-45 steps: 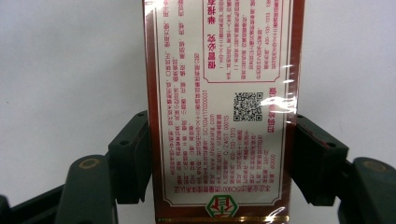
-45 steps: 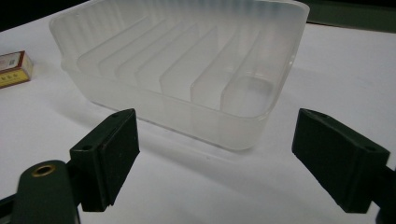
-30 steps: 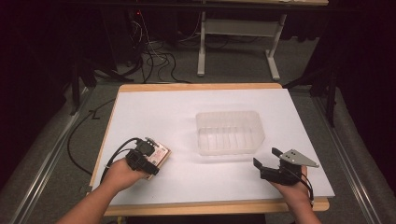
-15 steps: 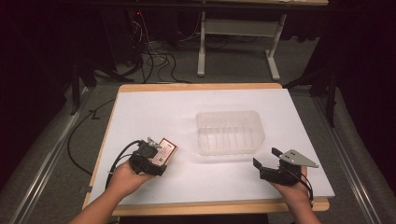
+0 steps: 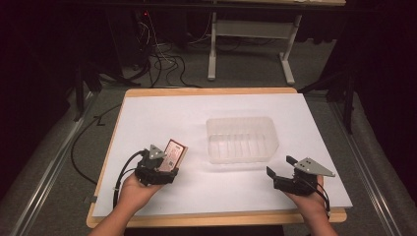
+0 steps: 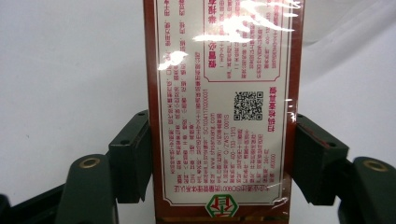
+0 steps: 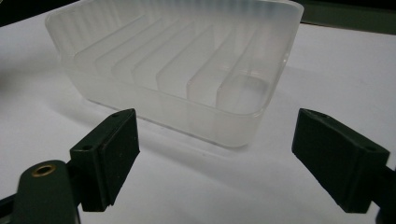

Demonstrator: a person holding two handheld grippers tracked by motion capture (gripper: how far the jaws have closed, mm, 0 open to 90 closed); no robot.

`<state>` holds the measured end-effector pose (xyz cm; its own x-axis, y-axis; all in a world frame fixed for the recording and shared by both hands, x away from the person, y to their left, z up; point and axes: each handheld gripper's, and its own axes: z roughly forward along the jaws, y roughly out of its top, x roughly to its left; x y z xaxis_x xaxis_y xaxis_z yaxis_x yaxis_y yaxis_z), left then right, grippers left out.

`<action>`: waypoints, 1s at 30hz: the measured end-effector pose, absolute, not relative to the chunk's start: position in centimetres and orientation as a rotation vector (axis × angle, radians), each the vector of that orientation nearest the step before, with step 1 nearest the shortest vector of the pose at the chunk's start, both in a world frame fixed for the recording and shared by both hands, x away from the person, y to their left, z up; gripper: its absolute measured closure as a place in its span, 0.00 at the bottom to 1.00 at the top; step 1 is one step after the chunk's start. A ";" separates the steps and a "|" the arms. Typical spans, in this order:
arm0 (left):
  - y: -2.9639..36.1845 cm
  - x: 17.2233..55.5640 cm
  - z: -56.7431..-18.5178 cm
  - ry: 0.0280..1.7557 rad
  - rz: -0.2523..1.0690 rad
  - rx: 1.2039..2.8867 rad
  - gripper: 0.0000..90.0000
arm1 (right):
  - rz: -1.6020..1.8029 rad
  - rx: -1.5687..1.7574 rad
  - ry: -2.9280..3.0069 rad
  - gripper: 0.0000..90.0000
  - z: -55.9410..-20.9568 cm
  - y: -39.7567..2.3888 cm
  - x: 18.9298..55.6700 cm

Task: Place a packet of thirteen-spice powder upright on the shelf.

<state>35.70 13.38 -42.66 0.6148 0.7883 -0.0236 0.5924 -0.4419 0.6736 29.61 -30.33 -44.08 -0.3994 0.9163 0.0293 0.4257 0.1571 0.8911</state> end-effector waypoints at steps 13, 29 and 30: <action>12.3 34.4 -43.1 1.084 0.393 1.893 0.37 | 1.209 1.262 1.890 0.17 -43.9 -30.4 29.5; 11.4 32.7 -43.1 0.995 0.372 1.840 0.36 | 1.279 1.228 1.880 0.15 -42.5 -28.3 29.7; 11.3 32.6 -43.1 0.981 0.377 1.851 0.36 | 1.281 1.227 1.881 0.15 -42.3 -28.0 29.8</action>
